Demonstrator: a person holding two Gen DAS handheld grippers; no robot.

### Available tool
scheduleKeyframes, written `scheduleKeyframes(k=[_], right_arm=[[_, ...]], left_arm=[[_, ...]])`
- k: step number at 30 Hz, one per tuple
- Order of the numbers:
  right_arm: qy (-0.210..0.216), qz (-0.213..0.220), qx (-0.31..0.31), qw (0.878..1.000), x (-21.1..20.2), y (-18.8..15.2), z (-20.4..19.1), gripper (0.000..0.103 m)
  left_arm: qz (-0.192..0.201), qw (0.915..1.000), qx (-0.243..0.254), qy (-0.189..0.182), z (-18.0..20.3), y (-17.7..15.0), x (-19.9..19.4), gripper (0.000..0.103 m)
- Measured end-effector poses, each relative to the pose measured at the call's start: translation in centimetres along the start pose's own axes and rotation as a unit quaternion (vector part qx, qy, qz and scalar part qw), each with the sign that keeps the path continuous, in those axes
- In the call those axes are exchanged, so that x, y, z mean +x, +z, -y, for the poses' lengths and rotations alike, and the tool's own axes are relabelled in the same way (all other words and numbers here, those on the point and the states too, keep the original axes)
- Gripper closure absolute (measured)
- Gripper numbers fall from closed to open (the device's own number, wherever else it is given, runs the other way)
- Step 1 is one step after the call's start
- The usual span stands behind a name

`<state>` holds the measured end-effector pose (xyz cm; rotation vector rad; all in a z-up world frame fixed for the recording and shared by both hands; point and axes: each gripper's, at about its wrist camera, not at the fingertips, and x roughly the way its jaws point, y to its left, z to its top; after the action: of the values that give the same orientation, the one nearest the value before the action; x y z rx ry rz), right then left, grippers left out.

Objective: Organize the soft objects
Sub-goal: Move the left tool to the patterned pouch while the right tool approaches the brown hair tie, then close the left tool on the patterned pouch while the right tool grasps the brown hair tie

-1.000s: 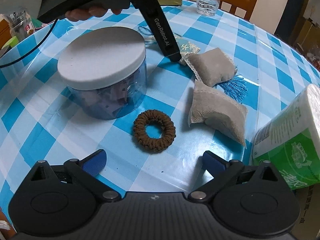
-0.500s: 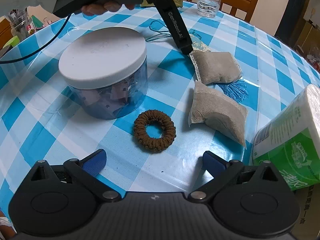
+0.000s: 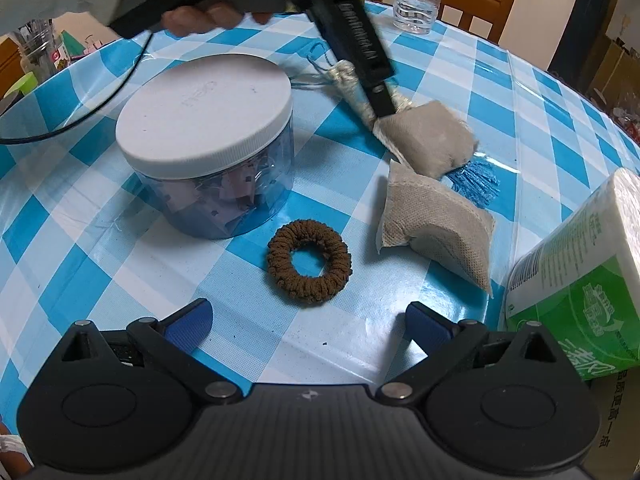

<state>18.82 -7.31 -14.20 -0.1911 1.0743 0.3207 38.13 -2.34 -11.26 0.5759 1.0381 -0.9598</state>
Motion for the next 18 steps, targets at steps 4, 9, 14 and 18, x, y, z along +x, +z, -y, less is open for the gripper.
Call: scheduleKeyframes(k=[4,9,14,18], right_arm=[[0.000,-0.001,0.000,1.000,-0.02,-0.02,-0.01,0.000],[0.000,-0.002,0.000,1.000,0.02,0.00,0.01,0.000],[-0.001,-0.004,0.003,1.000,0.06,0.06,-0.02,0.000],[-0.003,-0.007,0.005,1.000,0.09,0.16,-0.13,0.001]], left_arm=[[-0.005,0.9994,0.030,0.018,0.51,-0.40,0.03,0.032],[-0.008,0.9991,0.037,0.019,0.45,-0.02,0.72,0.032],[-0.001,0.9992,0.040,0.009,0.72,-0.04,0.51,0.051],[0.003,0.9994,0.033,0.012,0.73,-0.27,0.29,0.061]])
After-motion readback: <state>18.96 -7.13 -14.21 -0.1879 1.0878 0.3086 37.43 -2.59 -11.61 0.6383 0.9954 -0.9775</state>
